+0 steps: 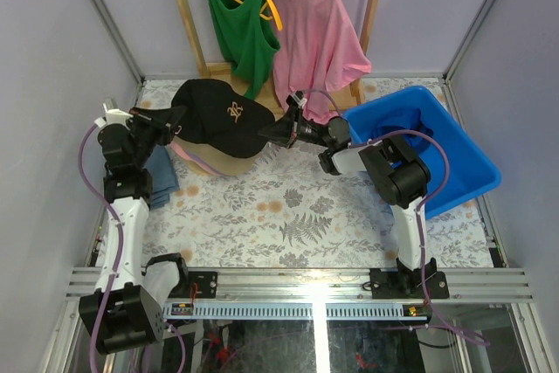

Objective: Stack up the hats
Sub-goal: Stack the hat on the hat.

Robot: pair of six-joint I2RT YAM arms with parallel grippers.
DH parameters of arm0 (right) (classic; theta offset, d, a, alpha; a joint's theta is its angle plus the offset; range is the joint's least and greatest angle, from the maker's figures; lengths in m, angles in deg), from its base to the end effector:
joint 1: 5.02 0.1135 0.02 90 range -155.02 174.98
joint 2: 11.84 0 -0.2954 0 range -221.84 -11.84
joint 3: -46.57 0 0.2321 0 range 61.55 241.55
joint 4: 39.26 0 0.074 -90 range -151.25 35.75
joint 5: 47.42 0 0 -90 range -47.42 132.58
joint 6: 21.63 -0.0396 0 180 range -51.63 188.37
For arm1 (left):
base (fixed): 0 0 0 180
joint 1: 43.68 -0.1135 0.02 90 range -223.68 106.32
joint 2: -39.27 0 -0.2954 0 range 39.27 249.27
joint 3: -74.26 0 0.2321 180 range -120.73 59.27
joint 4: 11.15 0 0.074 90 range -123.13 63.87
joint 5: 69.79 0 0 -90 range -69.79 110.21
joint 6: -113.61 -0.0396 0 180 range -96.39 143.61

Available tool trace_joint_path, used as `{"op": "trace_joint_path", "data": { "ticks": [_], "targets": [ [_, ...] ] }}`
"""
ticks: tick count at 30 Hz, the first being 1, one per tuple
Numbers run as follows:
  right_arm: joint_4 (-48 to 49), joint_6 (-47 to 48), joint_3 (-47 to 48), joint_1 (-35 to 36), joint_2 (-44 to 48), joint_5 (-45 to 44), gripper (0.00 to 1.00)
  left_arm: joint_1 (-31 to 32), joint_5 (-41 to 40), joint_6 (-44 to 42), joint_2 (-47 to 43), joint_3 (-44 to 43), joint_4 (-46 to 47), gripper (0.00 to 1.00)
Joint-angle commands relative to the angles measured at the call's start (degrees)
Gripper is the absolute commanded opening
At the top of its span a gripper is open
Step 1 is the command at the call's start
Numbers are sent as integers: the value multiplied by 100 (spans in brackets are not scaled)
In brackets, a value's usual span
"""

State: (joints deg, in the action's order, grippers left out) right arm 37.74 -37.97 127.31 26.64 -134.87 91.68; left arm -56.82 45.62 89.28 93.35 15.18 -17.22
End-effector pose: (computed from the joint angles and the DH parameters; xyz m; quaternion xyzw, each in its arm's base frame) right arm 0.3544 0.2537 0.2619 -0.0366 0.5588 0.8213 0.1088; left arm 0.1866 0.0261 0.3709 -0.3229 0.6357 -0.4431 0.5433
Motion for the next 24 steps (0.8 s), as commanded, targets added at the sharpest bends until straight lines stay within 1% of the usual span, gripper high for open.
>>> {"op": "trace_joint_path", "data": {
  "ticks": [1, 6, 12, 24],
  "targets": [
    [610, 206, -131, -399, -223, -587, 1, -59, -443, -202, -232, 27, 193, 0],
    [617, 224, -190, -452, -328, -615, 2, -35, -435, -249, -141, 75, 198, 0],
    [610, 218, -180, -477, -426, -688, 10, -29, -448, -308, -63, 75, 175, 0],
    [603, 192, -131, -505, -672, -788, 34, -28, -406, -379, 3, 181, 127, 0]
  ]
}}
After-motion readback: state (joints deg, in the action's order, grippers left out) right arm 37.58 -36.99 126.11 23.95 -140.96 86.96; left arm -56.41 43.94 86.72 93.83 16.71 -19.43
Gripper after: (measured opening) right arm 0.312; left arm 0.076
